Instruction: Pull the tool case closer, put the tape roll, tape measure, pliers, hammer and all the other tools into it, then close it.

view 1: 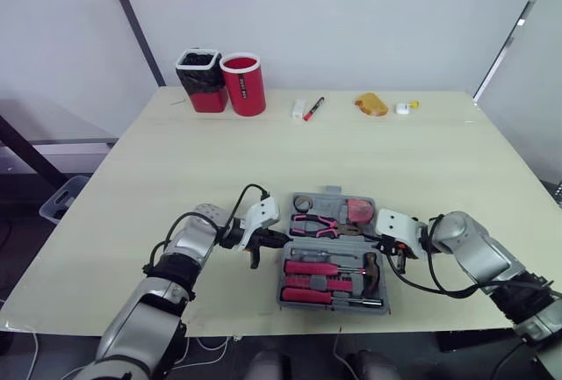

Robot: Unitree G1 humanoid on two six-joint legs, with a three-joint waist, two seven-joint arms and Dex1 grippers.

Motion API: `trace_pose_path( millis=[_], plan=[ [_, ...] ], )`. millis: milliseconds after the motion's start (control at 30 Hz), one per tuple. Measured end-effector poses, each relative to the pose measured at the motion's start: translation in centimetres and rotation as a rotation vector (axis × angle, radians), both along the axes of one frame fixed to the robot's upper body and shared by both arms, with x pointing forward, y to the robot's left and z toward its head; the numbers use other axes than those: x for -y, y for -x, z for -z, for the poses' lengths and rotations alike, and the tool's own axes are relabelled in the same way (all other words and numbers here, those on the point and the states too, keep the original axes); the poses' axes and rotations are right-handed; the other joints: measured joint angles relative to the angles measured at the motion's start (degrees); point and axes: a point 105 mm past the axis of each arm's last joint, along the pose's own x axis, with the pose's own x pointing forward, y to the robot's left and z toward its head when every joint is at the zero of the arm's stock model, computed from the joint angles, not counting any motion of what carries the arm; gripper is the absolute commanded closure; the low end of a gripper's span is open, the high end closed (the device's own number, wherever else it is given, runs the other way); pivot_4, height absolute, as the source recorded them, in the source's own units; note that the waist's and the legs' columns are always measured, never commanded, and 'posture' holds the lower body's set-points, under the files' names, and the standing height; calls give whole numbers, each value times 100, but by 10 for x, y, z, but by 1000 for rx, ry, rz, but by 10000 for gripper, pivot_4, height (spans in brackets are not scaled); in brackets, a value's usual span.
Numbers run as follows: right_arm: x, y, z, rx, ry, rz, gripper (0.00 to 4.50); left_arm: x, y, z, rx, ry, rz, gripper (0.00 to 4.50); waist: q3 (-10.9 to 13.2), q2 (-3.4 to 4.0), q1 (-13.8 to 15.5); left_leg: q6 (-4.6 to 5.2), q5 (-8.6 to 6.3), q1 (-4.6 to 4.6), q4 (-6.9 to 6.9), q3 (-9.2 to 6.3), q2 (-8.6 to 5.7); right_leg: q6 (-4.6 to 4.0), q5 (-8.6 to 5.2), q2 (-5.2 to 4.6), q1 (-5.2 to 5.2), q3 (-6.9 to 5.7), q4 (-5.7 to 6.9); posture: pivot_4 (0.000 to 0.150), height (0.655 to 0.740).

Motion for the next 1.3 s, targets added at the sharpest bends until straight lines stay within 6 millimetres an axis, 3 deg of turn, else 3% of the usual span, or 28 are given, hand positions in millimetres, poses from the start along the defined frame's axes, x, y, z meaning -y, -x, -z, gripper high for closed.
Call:
trace_pose_path(
  millis=[467,1300],
  plan=[
    [1,2,0,-10,8,-13,44933,-1,15,4,-8,3,-5,44343,-3,-2,-8,0,0,2,1,-2,1,-1,0,1,1,-1,4,1500,7400],
    [-2,30,4,-51,-1,-27,44933,-5,44,11,-13,8,6,44343,-4,0,2,0,0,3,-2,-5,1,-1,0,1,1,-4,2,1500,7400]
  ],
)
